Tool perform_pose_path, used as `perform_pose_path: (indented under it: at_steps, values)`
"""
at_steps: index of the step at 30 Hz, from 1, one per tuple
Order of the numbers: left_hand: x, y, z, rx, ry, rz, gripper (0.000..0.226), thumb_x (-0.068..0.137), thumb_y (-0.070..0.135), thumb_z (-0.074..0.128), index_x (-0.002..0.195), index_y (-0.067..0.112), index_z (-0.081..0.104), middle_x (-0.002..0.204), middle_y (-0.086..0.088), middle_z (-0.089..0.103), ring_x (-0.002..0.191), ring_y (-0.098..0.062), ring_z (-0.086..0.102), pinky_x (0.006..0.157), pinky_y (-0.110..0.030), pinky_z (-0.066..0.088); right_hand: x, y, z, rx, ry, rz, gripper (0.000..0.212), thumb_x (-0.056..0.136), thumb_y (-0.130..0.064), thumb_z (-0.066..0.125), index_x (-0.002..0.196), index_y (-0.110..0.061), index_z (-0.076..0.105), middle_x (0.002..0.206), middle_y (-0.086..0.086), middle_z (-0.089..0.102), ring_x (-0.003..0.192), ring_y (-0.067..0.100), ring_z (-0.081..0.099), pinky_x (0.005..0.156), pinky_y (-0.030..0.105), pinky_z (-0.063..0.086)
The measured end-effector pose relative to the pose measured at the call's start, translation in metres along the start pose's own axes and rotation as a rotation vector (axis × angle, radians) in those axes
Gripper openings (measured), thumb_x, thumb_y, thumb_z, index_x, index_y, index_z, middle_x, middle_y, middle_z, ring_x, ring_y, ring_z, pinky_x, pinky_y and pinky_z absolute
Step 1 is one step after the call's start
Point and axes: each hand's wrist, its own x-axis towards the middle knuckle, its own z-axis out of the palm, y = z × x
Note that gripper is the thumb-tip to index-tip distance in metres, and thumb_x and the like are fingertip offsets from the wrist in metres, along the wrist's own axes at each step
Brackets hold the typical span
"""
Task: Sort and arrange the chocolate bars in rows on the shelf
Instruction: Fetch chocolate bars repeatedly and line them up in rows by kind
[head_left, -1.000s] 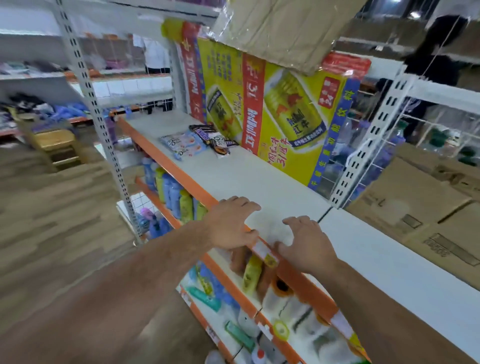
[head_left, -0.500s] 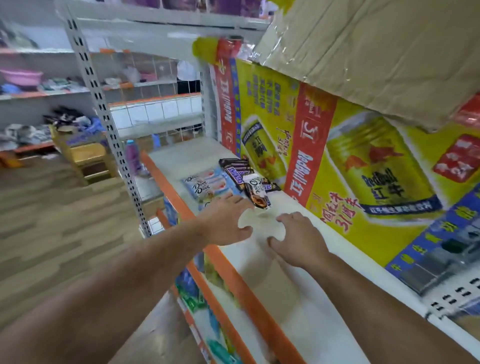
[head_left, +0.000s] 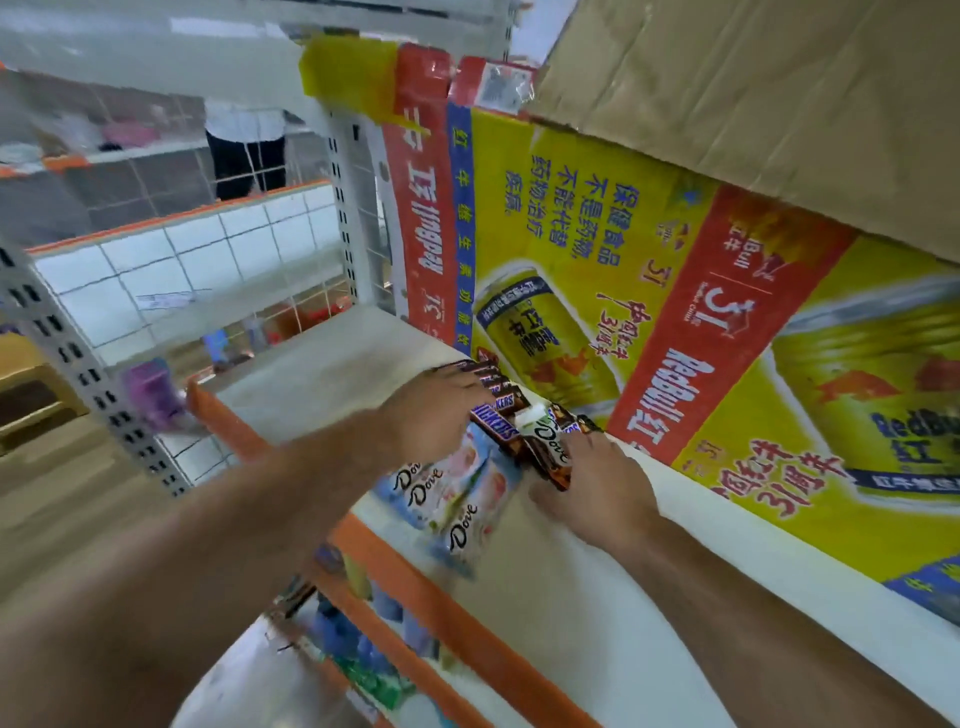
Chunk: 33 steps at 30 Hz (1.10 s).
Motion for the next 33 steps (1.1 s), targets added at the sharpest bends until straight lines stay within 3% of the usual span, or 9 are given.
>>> perform_pose_path:
  at_steps: [5,11,16,18,20,22,24,27,33]
  values:
    - [0.038,-0.047,-0.008,0.069,-0.184,0.19,0.054,0.092,0.016,0.055,0.144,0.02,0.041,0.146,-0.004,0.043,0.131,-0.023,0.038,0.109,-0.034,0.031,0.008,-0.011,0.007,-0.035,-0.004,0.136,0.059,0.084,-0.054,0.059,0.13,-0.02,0.044,0.12,0.003,0.05,0.114,0.023,0.05,0.088,0.035,0.046]
    - [0.057,-0.052,0.0,0.028,-0.251,0.342,0.038,0.085,0.026,0.068,0.121,0.019,0.058,0.113,-0.003,0.052,0.109,-0.018,0.044,0.084,-0.03,0.037,0.007,-0.012,0.011,0.001,-0.001,0.293,0.049,0.079,-0.046,0.065,0.115,-0.017,0.051,0.107,0.005,0.054,0.105,0.026,0.053,0.079,0.033,0.045]
    - [0.063,-0.049,0.001,-0.112,-0.247,0.273,0.011,0.085,0.016,0.064,0.088,0.021,0.055,0.093,0.002,0.054,0.091,-0.019,0.05,0.076,-0.041,0.047,0.008,-0.015,0.007,0.037,0.041,0.351,0.045,0.078,-0.043,0.067,0.114,-0.019,0.053,0.104,0.003,0.057,0.1,0.024,0.057,0.071,0.031,0.043]
    - [0.064,-0.05,0.002,-0.17,-0.244,0.244,0.016,0.087,0.009,0.055,0.079,0.022,0.049,0.084,0.001,0.054,0.081,-0.022,0.052,0.07,-0.044,0.047,0.006,-0.015,0.006,0.033,0.047,0.353,0.043,0.078,-0.04,0.067,0.113,-0.018,0.054,0.104,0.003,0.056,0.099,0.024,0.057,0.069,0.03,0.041]
    - [0.066,-0.051,-0.002,-0.207,-0.247,0.226,0.017,0.09,0.007,0.051,0.087,0.023,0.054,0.089,0.002,0.055,0.082,-0.02,0.052,0.07,-0.041,0.046,0.001,-0.015,0.003,0.047,0.052,0.372,0.04,0.077,-0.037,0.066,0.112,-0.02,0.054,0.102,0.0,0.055,0.098,0.022,0.056,0.067,0.028,0.038]
    - [0.065,-0.052,-0.006,-0.198,-0.281,0.223,0.019,0.093,0.014,0.053,0.108,0.024,0.058,0.098,0.004,0.051,0.088,-0.015,0.049,0.074,-0.035,0.045,-0.003,-0.015,0.001,0.059,0.055,0.396,0.039,0.076,-0.034,0.065,0.111,-0.022,0.055,0.101,-0.003,0.054,0.097,0.019,0.055,0.066,0.027,0.037]
    - [0.064,-0.053,-0.004,-0.132,-0.317,0.253,0.022,0.093,0.023,0.057,0.115,0.025,0.058,0.1,0.006,0.044,0.093,-0.011,0.042,0.078,-0.03,0.04,-0.008,-0.016,0.0,0.059,0.053,0.397,0.039,0.075,-0.033,0.065,0.112,-0.023,0.055,0.101,-0.004,0.053,0.097,0.018,0.055,0.066,0.027,0.037]
    - [0.062,-0.052,0.004,-0.14,-0.27,0.232,0.01,0.091,0.02,0.06,0.1,0.024,0.058,0.099,0.007,0.044,0.095,-0.011,0.042,0.077,-0.027,0.037,-0.015,-0.016,-0.001,0.049,0.054,0.393,0.038,0.075,-0.031,0.063,0.111,-0.023,0.055,0.102,-0.003,0.054,0.097,0.019,0.055,0.066,0.028,0.039]
    - [0.06,-0.044,0.003,-0.218,-0.263,0.146,0.015,0.09,0.012,0.054,0.088,0.026,0.049,0.093,0.004,0.049,0.085,-0.014,0.047,0.069,-0.031,0.041,-0.03,-0.014,-0.002,0.039,0.061,0.407,0.038,0.074,-0.032,0.064,0.109,-0.023,0.055,0.102,-0.003,0.055,0.096,0.02,0.055,0.069,0.032,0.045]
